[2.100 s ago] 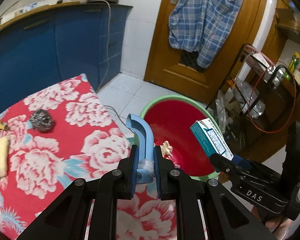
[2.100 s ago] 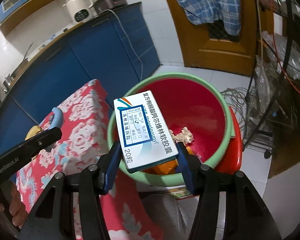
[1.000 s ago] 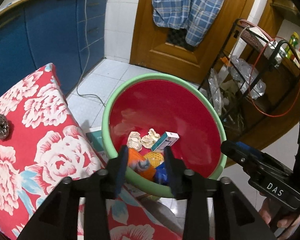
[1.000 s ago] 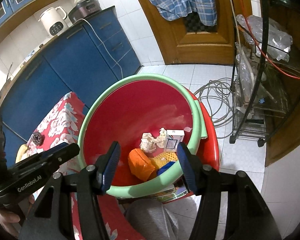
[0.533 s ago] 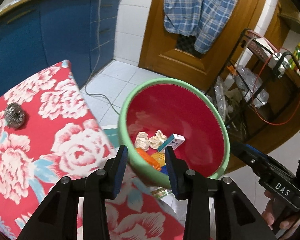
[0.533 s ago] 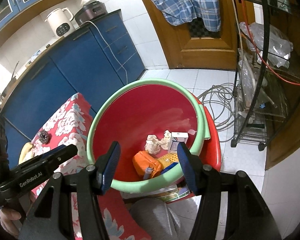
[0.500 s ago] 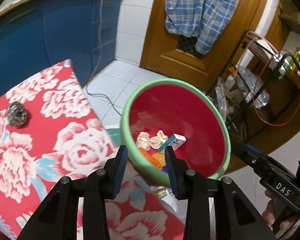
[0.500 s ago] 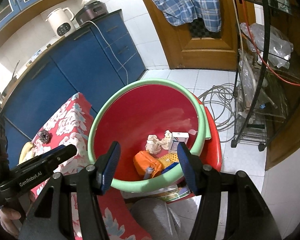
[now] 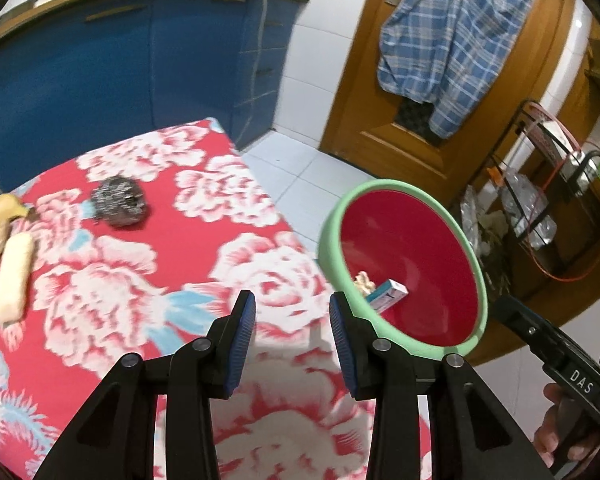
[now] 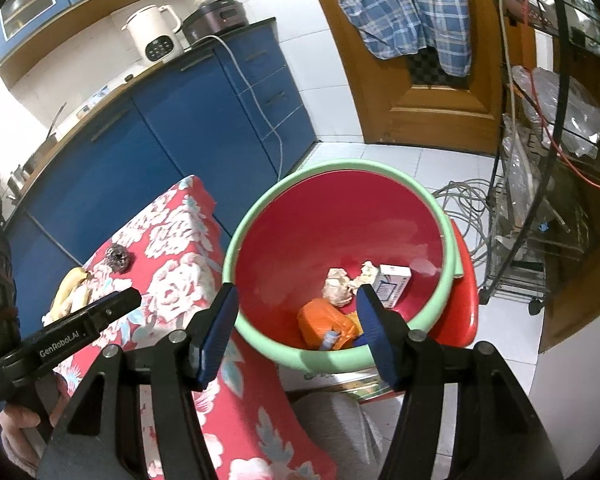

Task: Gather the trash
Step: 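Move both open tools back over the table, then grasp the yellow sponge with the left tool while the right tool grasps the steel wool ball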

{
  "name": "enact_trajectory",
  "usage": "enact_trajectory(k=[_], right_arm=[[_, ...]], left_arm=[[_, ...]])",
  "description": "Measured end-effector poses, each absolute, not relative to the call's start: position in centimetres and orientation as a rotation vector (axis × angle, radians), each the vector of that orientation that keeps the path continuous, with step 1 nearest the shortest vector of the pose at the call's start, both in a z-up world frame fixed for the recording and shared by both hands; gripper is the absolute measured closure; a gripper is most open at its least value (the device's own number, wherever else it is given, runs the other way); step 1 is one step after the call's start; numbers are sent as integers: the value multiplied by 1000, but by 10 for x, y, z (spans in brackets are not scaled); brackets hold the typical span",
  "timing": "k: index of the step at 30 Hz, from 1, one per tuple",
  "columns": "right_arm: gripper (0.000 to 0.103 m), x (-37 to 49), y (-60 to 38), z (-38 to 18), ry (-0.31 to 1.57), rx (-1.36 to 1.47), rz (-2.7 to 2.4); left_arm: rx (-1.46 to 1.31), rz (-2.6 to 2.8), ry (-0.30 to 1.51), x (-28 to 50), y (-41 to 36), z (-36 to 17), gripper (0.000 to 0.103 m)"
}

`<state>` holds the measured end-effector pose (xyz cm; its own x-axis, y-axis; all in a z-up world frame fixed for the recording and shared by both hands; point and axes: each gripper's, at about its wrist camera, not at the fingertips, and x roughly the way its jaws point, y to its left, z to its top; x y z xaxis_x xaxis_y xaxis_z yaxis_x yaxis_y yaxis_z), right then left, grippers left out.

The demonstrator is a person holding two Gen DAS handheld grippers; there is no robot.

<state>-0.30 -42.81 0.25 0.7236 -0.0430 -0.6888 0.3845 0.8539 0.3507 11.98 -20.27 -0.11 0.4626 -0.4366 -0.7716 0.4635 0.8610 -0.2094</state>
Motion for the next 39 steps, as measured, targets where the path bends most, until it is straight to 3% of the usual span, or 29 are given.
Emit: enact_trajectory(k=[32,39], right_arm=[[38,52,-333,9,788,383,-120],[35,72,-311,11,806,346,-83]], left_arm=[[-31,-213,864,166,-52,-4,63],[-69,-121,857,184,-25,-14,44]])
